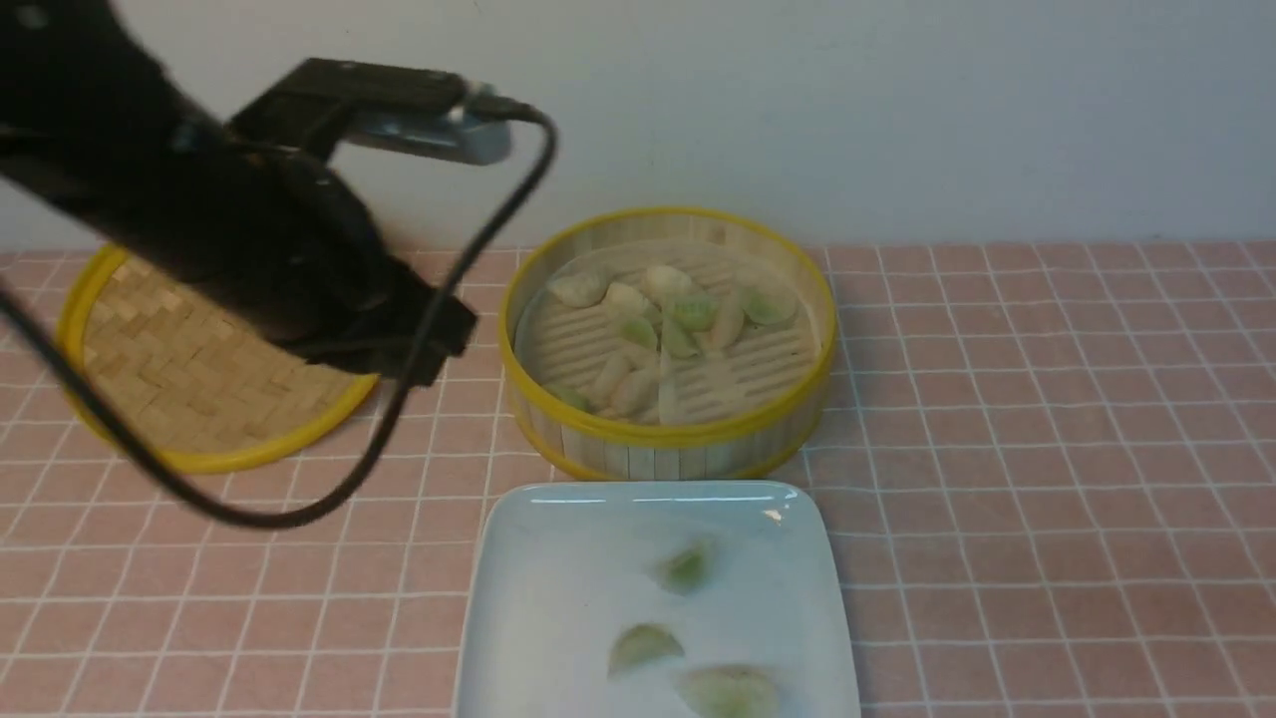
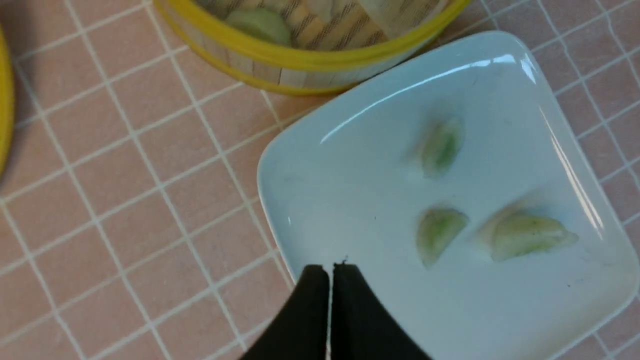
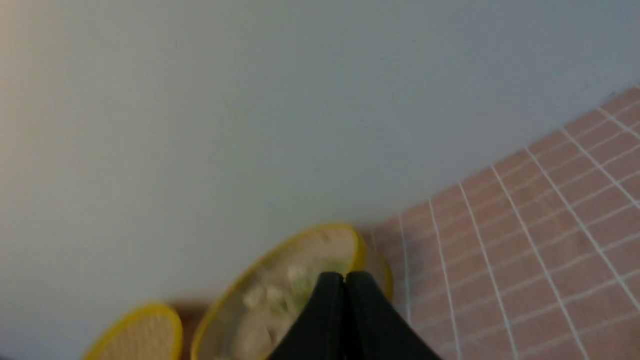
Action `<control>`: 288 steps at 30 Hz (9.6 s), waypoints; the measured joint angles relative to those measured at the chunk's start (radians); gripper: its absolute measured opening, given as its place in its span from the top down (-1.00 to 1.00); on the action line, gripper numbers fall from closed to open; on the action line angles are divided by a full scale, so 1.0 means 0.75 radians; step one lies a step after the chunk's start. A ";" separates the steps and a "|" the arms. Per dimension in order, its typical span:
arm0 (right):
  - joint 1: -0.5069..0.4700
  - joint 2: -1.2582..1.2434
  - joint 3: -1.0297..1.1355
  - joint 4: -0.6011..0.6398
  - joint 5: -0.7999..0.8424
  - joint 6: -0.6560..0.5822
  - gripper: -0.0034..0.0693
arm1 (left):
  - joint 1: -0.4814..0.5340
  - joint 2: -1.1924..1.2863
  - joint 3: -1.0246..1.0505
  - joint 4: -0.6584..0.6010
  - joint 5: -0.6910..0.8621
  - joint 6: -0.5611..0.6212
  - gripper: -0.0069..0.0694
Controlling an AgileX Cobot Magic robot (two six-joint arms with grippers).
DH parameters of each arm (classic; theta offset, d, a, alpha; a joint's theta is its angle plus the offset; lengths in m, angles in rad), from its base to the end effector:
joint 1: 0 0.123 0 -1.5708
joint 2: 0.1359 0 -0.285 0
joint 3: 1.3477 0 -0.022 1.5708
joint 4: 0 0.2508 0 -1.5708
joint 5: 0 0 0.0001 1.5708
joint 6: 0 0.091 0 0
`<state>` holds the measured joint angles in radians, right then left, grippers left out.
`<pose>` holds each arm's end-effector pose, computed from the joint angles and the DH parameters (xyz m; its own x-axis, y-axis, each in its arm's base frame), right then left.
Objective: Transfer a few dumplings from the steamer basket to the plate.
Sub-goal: Use the left arm to grab a dumpling from the steamer, then use the left arm to put the dumpling into the plate, then use the right arm to grab a dumpling from inside the steamer, then use the right arm to put the dumpling into the plate, then use the right arm to grab a dumpling from inside the steamer
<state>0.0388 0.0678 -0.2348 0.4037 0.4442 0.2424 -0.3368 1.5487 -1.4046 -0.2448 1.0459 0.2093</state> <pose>0.0460 0.0172 0.2508 -0.2465 0.5559 -0.7938 -0.0775 0.8052 0.5879 0.3005 -0.1255 0.3349 -0.7985 0.3673 -0.4769 0.4841 0.8627 -0.1461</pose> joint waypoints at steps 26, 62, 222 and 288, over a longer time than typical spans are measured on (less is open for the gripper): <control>0.000 0.804 -0.874 -0.147 1.018 -0.379 0.95 | -0.104 1.021 -0.828 0.209 -0.117 -0.010 -0.05; 0.000 0.804 -0.874 0.048 1.032 -0.519 0.95 | -0.106 0.886 -1.107 0.232 0.242 -0.134 0.81; 0.474 2.235 -1.783 -0.128 1.055 -0.673 0.16 | -0.208 -0.868 0.475 -0.022 0.057 -0.261 0.83; 0.478 3.098 -2.973 -0.296 1.070 -0.451 0.21 | -0.208 -0.868 0.489 0.009 0.132 -0.261 0.83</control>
<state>0.3971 2.3911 -2.4645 0.1813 1.2467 -0.0961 -0.4925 0.8977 -1.0378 -0.2383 1.1448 0.0132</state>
